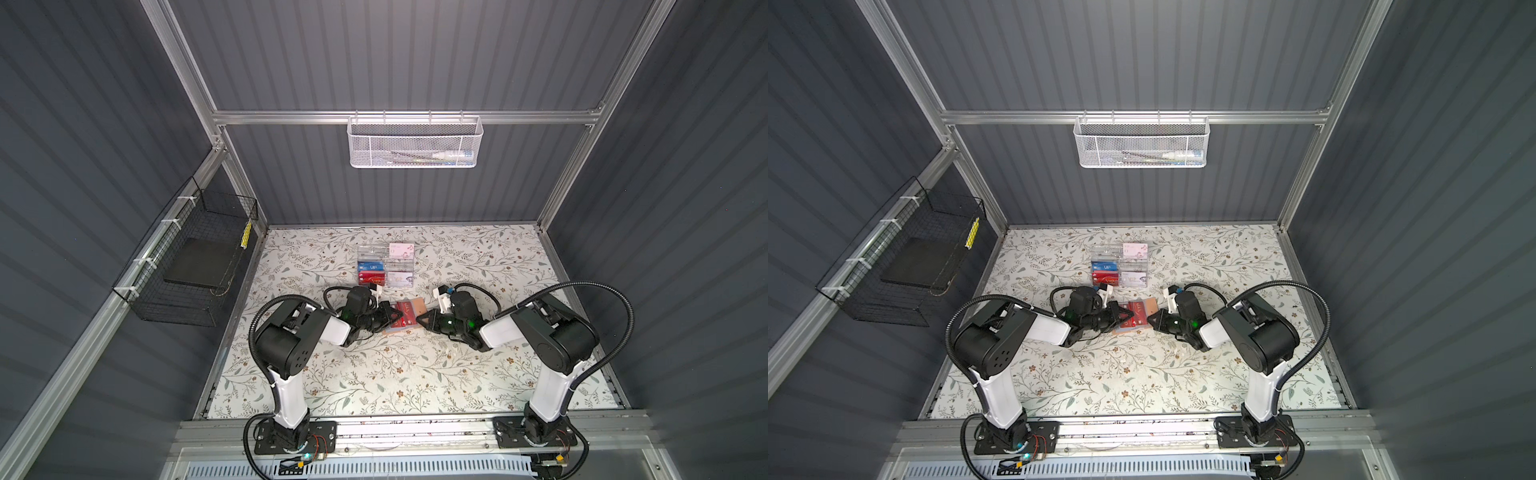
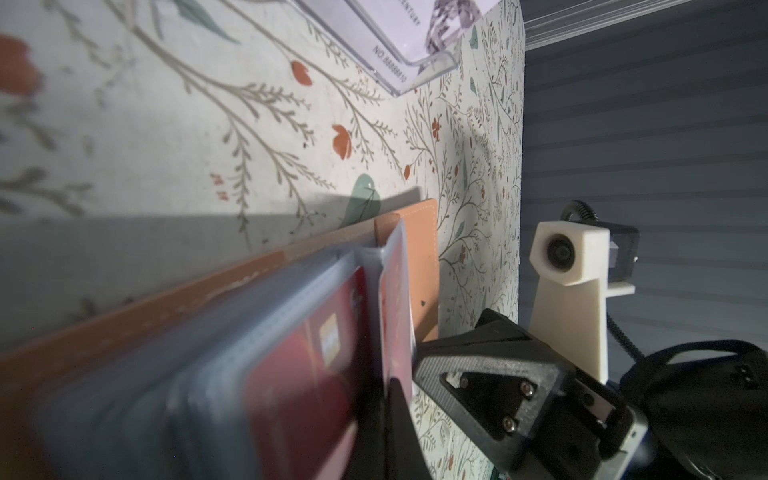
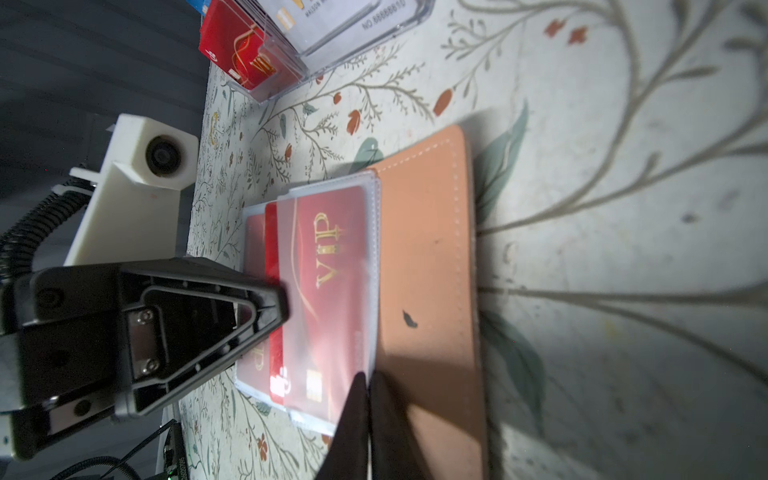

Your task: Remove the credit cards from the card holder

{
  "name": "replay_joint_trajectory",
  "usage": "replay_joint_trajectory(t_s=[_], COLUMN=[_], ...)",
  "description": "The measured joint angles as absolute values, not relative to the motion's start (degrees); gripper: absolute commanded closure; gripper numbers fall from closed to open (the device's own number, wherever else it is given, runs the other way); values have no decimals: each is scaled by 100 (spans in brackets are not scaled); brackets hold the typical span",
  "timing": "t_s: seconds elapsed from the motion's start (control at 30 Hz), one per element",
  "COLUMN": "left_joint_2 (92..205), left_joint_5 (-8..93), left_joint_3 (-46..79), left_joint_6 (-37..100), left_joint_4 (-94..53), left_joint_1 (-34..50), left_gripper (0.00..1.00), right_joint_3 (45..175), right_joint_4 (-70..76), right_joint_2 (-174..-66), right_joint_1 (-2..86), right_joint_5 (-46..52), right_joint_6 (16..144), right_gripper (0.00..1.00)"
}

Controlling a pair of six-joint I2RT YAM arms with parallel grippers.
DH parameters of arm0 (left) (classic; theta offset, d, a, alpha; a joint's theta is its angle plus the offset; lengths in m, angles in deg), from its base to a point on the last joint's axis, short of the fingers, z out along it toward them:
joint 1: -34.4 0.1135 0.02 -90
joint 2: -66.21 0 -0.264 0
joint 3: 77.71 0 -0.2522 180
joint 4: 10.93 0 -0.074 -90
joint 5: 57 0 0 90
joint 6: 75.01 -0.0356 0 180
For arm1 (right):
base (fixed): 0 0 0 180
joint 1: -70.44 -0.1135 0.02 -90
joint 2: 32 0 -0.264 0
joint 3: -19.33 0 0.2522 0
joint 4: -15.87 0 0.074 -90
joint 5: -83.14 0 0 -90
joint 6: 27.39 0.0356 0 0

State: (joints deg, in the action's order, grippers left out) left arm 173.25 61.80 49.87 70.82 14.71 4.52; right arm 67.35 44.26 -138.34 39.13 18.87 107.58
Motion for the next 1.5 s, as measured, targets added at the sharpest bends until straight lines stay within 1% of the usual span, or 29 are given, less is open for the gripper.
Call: replay_joint_trajectory(t_s=[0.2,0.37,0.87,1.0,1.23,1.5], left_joint_2=[17314,17303,17201,17129,16943,16715], left_joint_5=[6182,6230,6416,6466,6482,6475], left_joint_3=[4987,5005,5079,5143,5243,5243], left_joint_6=[7060,7060,7036,6984,6888,6619], left_joint_4=[1453,1456,1366,1344,1202,754], left_joint_1=[452,484,615,688,788,838], left_gripper=[100,100,100,100,100,100], right_joint_3=[6735,6735,6739,6739,6739,6737], right_joint_4=[4433,4459,4446,4448,4378,4011], right_joint_2=[-13832,-13832,-13832,-13832,-13753,-13318], right_joint_1=[3920,3942,3961,3972,3998,4042], right_joint_5=[1913,1970,1999,2021,2036,1970], right_joint_6=[10758,10760,10756,10754,10739,10671], right_gripper=[88,84,85,82,75,67])
